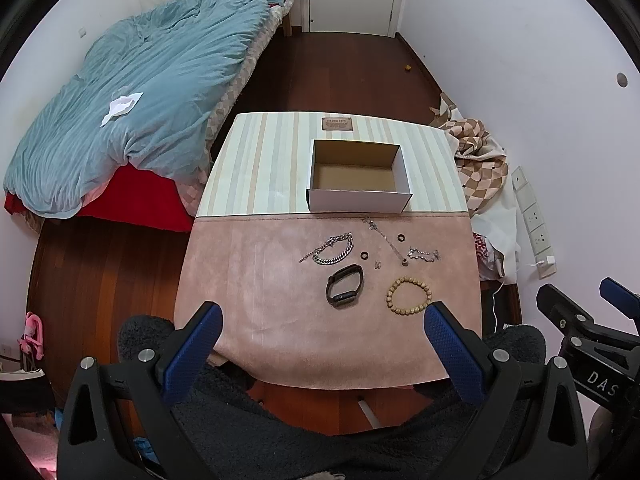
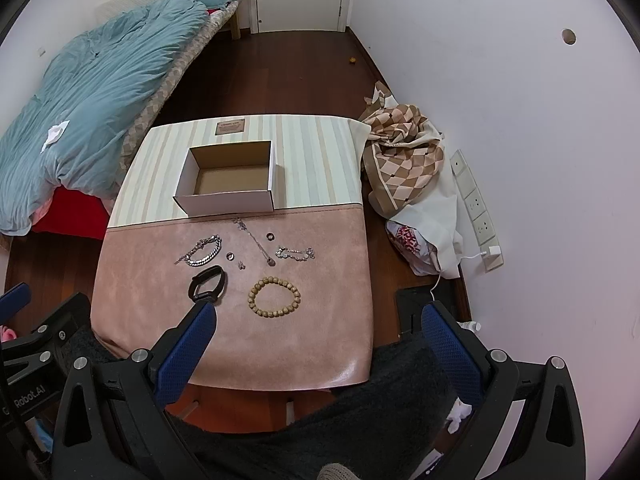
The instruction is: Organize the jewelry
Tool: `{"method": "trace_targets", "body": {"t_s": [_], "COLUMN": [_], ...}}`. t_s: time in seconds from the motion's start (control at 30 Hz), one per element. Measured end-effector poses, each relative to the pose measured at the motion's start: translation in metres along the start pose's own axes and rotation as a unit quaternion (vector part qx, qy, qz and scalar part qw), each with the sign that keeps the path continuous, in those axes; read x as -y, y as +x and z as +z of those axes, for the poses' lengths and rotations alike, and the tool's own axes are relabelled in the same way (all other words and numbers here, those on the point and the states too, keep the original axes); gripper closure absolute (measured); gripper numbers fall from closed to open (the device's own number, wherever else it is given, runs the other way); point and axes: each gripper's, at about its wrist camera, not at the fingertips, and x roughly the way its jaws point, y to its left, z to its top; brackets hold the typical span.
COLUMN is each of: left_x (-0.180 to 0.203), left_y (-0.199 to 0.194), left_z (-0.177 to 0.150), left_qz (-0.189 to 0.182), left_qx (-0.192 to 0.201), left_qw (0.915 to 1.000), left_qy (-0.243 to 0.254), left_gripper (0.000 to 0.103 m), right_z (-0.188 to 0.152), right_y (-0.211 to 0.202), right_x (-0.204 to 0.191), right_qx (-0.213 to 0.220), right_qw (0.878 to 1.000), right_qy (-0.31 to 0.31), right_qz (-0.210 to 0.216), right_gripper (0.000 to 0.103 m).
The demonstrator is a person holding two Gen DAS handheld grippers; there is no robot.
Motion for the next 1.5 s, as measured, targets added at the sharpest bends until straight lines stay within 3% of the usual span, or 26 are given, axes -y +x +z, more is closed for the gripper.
{"method": "trace_targets", "body": {"t_s": [1.5], "left_x": [0.0076], "left_y": [-0.0046], "left_z": [0.0054], "left_qz": [-0.001], "left_qx": [0.004], "left_qw": [1.0000], "left_qy": [0.002], "left_gripper": [0.000], "right_z": [0.0066], "right_y": [-0.0054], "right_x": [0.0011], "right_qx": [0.001], "right_qw": [1.000], "right_qy": [-0.009], "right_qz": [0.000], "right_gripper": [0.000]}}
